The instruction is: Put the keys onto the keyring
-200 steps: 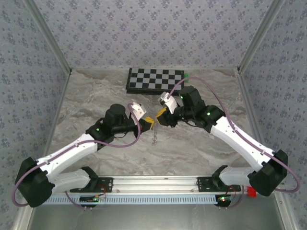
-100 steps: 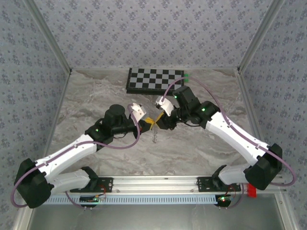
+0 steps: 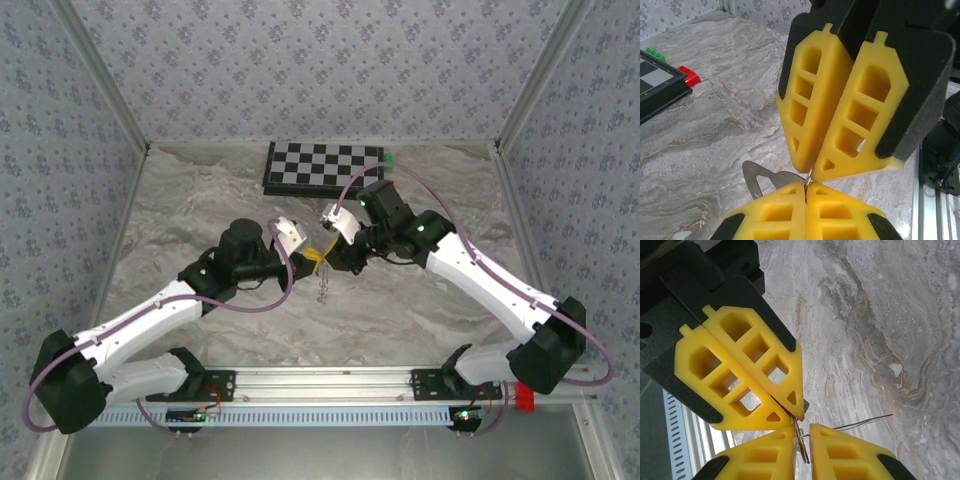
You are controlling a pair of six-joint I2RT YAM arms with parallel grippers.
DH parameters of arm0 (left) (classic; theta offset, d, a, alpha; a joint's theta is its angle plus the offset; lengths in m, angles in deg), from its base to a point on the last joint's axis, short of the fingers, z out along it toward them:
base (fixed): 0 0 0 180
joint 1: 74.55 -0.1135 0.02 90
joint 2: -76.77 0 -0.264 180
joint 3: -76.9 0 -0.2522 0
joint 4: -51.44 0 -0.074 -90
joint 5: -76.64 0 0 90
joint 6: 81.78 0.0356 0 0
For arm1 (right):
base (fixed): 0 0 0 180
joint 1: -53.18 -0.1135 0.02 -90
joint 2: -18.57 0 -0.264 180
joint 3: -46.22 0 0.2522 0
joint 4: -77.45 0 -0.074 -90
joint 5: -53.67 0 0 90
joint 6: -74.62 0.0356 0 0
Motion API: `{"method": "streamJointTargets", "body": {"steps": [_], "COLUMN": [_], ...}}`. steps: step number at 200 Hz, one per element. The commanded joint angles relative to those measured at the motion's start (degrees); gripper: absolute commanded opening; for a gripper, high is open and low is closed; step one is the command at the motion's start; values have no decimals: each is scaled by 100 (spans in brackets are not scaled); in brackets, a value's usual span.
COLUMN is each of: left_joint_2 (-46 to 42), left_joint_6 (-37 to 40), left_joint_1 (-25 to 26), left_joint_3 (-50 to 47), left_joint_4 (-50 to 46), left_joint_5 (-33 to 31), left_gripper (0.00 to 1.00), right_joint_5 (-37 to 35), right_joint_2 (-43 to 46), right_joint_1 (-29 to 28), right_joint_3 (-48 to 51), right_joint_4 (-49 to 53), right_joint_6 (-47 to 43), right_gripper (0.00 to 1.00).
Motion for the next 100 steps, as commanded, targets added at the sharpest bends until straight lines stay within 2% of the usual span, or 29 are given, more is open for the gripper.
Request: {"method": "streamJointTargets", "body": {"steps": [1,25,39,84,94,100], "left_joint_2": [5,10,7,-45,-77,-95], "left_joint_6": [112,109,111,52,11,-14], "left_joint_1": [65,69,78,80,83,82], "left_joint_3": [166,158,157,123,102,97], "left_joint_4": [70,70,78,151,197,223], "left_joint_5": [199,213,212,200,157,128], "left_gripper": [0,0,0,0,13,17], "right_joint_5": [44,48,47,-27,-24,-24], "right_joint_2": [-109,-151,-151,4,96,162], "right_joint_1": [-70,-86,-88,-84,-77,-66], "right_joint_3": [-189,-195,-197,-8,94,169], "right_joint_4": [130,133,120,-103,-252,-336], "right_joint_6": [-126,-136,-137,-229,-196,-159], "right_gripper": [10,7,0,0,0,0]}}
